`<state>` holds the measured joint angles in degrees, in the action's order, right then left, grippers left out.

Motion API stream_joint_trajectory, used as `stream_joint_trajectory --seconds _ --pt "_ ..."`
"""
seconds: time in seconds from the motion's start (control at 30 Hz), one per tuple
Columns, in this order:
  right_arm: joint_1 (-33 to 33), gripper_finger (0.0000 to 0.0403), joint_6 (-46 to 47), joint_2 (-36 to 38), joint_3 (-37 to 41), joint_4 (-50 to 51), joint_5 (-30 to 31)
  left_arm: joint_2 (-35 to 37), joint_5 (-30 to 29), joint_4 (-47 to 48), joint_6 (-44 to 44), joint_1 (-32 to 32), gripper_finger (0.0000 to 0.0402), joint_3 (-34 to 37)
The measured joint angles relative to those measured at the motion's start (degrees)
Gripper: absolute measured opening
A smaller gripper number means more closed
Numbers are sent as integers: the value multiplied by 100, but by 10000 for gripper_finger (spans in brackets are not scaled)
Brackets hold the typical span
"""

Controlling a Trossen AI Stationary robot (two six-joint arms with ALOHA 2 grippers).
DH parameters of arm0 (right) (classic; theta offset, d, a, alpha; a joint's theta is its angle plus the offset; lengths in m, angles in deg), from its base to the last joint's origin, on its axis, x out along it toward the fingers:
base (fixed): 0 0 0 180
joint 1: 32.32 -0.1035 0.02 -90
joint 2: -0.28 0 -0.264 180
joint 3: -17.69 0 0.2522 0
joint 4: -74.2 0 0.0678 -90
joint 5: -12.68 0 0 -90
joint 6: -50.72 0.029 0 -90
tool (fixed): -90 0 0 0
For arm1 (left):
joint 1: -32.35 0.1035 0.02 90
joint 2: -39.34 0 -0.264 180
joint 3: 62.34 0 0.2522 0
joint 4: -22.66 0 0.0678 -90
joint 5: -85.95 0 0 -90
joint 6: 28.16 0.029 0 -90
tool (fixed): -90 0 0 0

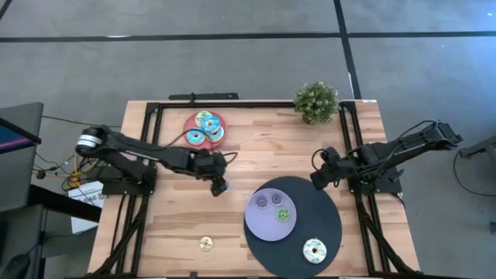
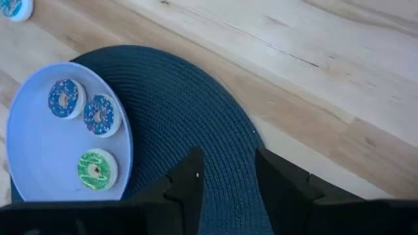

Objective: Pick & Place donuts
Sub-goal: Put the small blue donut on the purple plate

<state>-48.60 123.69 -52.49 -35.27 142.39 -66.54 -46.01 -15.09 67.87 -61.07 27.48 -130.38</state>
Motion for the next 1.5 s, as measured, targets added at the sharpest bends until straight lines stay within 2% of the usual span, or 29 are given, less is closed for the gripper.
stream_joint_trajectory --seconds 0.3,0.53,1.5 --pt "-165 128 -143 -2 0 409 22 -1399 248 817 -997 2 284 -1213" --pt "-176 129 -148 -2 0 674 29 -1894 329 1228 -1432 11 284 -1461" --pt "-170 129 -139 -2 0 653 28 -2233 799 1103 -1268 -7 284 -1370"
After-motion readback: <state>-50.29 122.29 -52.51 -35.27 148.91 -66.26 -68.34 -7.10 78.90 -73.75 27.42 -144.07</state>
